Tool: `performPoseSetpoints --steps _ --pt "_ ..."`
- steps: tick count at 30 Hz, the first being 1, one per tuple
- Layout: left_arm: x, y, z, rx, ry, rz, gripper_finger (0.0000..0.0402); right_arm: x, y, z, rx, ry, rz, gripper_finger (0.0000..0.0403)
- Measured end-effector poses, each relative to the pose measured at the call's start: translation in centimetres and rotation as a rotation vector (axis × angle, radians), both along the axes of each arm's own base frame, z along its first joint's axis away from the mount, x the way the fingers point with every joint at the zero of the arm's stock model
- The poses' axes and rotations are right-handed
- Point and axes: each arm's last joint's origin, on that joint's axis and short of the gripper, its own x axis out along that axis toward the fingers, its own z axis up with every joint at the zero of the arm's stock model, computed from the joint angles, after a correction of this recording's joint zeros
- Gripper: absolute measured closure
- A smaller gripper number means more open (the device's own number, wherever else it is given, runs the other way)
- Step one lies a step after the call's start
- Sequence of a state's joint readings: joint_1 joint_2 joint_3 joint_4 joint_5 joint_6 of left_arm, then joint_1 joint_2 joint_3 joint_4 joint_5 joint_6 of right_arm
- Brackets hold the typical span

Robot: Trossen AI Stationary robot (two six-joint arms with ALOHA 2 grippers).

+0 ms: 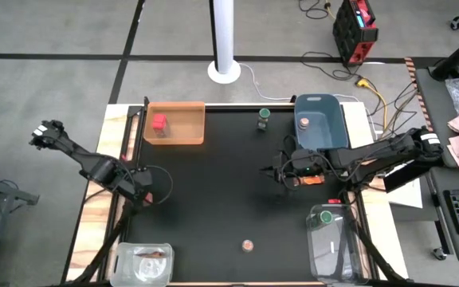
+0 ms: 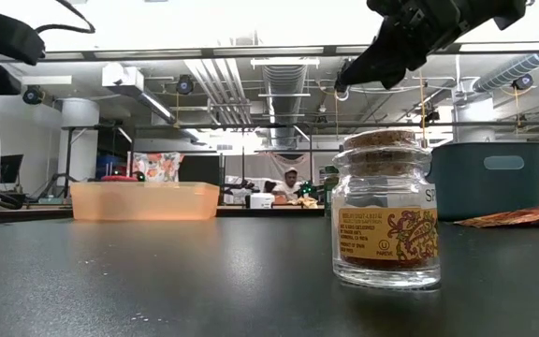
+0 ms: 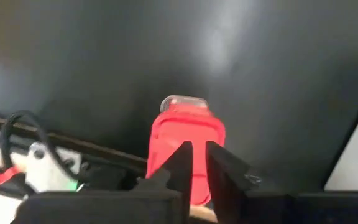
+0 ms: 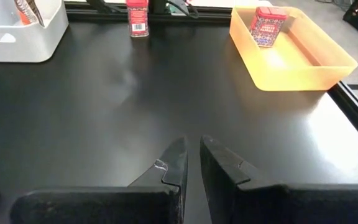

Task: Sort spices by type
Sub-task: Put the red seasoning can into the orange bin

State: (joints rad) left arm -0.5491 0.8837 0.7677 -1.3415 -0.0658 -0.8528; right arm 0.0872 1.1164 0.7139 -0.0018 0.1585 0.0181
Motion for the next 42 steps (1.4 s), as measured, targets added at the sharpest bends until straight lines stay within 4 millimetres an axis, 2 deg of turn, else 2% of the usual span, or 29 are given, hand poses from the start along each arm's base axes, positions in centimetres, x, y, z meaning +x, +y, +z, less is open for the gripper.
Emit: performPoseSetpoints --steps 3,12,16,21,29,42 --pt "0.1 0.0 0.2 -0.008 -0.013 0.0 0.0331 0.0 0.0 0.1 0.0 -0.008 0.0 0.0369" --pt "0.2 -0.2 0.6 -0.024 -0.031 -0.003 0.0174 0.0 0.0 0.1 0.001 -0.008 0.002 0.0369" --pt "0.3 -0.2 0.7 -0.033 -0.035 0.03 0.0136 0.0 0.0 0.1 0.005 -0.008 0.0 0.0369" --pt "1.0 -0.7 0.2 -0.01 0.012 0.084 0.0132 0.0 0.0 -0.1 0.007 -0.002 0.001 0.0369" --pt "2.4 -1.6 -1.3 0.061 0.119 0.077 0.0135 0.0 0.0 -0.2 -0.001 0.0 0.006 0.0369" --pt "3.6 -2.4 -2.9 0.115 0.228 0.058 0.0135 -0.1 0.0 -0.3 0.003 0.011 0.009 0.0369"
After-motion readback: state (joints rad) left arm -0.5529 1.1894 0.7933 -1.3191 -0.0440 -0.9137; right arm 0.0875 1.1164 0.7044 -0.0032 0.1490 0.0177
